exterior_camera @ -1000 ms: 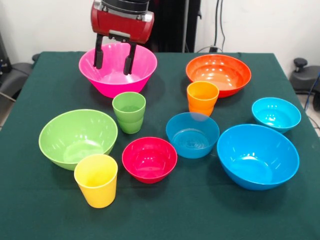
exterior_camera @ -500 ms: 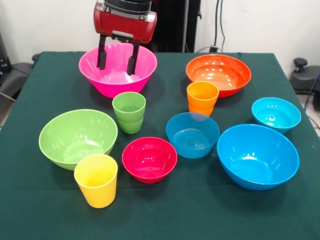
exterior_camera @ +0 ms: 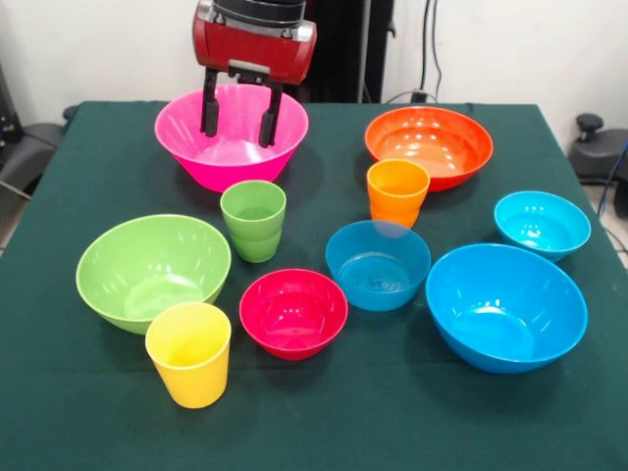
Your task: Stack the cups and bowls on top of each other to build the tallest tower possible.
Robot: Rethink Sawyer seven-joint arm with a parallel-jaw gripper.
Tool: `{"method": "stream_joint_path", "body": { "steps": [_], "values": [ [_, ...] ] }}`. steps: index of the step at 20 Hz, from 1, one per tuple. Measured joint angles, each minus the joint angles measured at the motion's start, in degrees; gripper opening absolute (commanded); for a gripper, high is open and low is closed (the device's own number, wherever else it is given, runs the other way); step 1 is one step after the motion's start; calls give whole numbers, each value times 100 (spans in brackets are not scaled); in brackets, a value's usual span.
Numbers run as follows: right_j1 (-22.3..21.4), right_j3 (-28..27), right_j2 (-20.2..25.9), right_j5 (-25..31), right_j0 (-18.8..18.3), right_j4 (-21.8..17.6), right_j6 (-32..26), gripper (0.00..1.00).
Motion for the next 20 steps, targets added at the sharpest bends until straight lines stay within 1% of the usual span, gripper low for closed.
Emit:
{"method": "stream_joint_path", "body": {
  "steps": [8,20],
  "values": [
    [-109,12,17,73,-1,4,0,100],
    [-121,13,88,197,-1,4,0,100]
  ]
}}
